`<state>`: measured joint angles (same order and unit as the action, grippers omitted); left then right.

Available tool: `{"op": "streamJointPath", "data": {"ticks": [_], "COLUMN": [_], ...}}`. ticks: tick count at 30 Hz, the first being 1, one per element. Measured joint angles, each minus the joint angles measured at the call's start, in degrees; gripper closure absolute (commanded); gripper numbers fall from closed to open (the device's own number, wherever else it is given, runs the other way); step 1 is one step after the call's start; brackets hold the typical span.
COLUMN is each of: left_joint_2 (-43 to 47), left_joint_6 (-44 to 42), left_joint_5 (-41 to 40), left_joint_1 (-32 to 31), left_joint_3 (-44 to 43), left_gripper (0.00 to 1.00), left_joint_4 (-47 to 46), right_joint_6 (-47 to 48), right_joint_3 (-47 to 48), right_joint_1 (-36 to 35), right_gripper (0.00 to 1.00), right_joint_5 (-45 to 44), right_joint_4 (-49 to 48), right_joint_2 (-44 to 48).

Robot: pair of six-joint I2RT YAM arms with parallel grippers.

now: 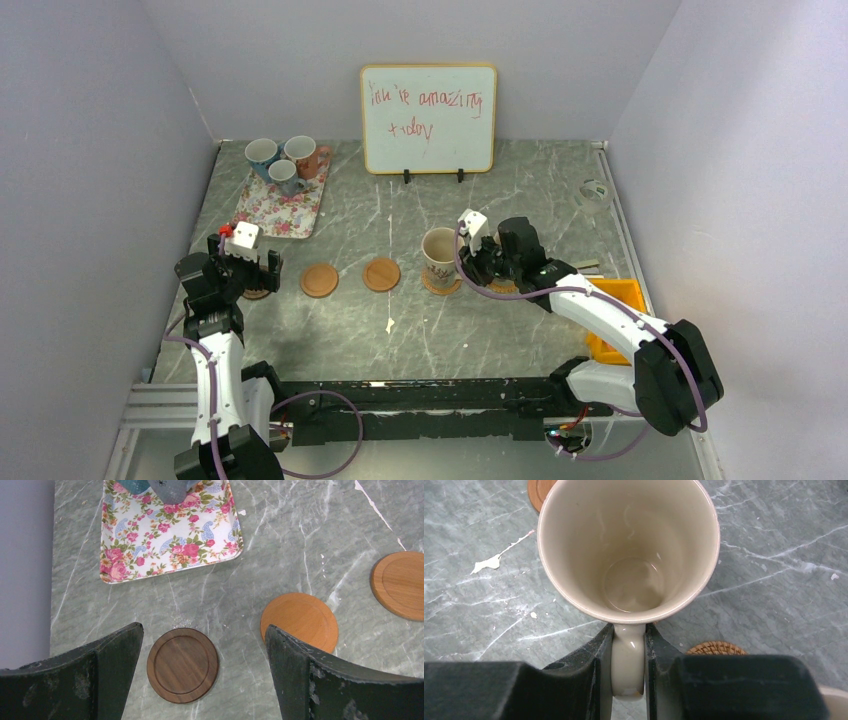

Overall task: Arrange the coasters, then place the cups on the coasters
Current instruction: Place the cup on the coaster.

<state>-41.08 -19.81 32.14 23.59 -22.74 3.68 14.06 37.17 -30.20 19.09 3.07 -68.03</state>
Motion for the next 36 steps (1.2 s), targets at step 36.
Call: {"op": "streamJointPath", "data": {"ticks": [36], "left_joint_2": [0.0], "left_joint_6": [0.0], "left_joint_5": [0.2], "left_joint_1": [0.0], "left_joint_3": [0.0], "left_gripper": [0.04], "left_joint_4": [0.0], "right_joint_6": [1.5], "right_joint_3": [0.0], "right_joint_1": [1.8], "right_gripper": [0.59], "right_joint_5": [4.0], "right_joint_4": [-2.3], "right_joint_2": [0.5]}}
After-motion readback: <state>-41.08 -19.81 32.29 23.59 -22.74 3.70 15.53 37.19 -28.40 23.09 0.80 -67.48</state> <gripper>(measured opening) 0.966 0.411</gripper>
